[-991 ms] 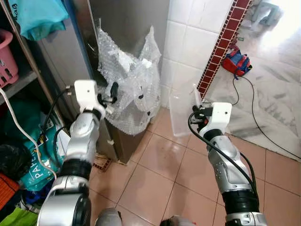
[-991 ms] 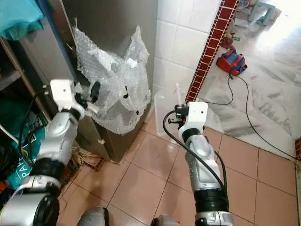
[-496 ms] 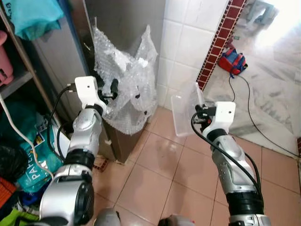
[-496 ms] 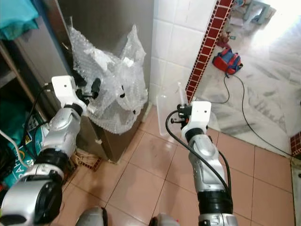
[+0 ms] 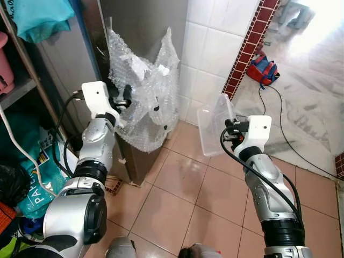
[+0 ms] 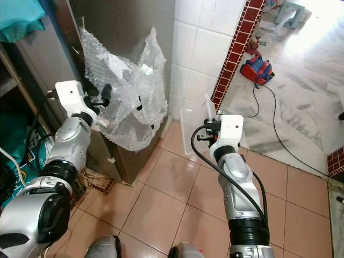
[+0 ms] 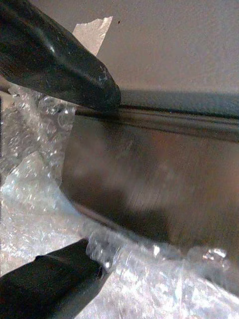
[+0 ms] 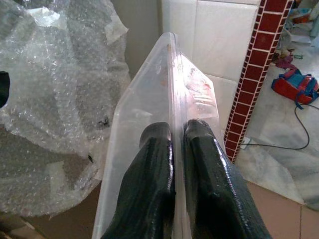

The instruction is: Restocking fridge

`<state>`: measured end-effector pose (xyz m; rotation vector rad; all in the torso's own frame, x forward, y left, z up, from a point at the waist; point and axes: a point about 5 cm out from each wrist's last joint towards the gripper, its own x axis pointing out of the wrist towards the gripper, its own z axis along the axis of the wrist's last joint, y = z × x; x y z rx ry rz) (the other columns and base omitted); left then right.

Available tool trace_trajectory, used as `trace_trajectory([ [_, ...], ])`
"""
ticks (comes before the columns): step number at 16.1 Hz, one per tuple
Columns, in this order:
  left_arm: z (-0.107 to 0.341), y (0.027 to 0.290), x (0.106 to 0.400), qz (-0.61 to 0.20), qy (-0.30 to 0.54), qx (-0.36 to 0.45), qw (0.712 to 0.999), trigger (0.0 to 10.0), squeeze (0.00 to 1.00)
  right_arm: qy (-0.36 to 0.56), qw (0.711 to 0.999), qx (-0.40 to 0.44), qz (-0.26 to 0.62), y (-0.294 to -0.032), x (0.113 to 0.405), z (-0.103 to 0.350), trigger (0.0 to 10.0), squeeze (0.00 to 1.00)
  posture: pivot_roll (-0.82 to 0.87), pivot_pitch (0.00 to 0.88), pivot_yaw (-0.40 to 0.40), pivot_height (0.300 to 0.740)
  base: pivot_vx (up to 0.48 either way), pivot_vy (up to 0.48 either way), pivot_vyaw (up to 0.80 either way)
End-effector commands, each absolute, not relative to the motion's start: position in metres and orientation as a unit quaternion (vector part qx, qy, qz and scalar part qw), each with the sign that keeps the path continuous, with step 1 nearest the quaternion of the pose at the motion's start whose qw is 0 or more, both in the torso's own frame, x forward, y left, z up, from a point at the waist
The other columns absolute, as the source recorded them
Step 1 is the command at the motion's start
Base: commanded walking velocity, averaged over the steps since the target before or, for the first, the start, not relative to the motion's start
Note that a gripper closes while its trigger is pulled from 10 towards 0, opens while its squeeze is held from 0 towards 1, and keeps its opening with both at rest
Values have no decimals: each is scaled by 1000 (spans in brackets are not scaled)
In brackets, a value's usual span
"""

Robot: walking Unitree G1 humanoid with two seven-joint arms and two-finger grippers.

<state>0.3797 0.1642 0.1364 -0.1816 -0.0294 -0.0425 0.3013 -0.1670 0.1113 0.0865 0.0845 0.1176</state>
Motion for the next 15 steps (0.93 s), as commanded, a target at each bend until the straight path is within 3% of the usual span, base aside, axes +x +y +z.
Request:
trace_trajectory([
  [1,131,150,381,-57,11,-90,994,10000,0,37,997,44,60,-167,301,116,10000,0,-58,76,-71,740,0,0,0],
  [2,130,148,381,-63,15,-91,994,10000,0,37,997,44,60,-167,301,115,10000,0,-58,76,-71,740,0,0,0],
  [5,107,98,371,-188,84,-50,977,10000,0,38,997,39,51,-169,300,114,10000,0,-55,72,-65,740,0,0,0],
  [10,101,58,359,-288,87,-16,953,10000,0,37,999,31,7,-182,295,112,10000,0,-54,68,-44,740,0,0,0],
  [13,103,52,356,-320,71,-25,944,10000,0,30,999,12,-44,-194,295,114,10000,0,-45,56,-29,740,0,0,0],
  [15,100,57,353,-328,64,-21,942,10000,0,33,997,0,-69,-199,295,112,10000,0,-36,51,-26,740,0,0,-756],
])
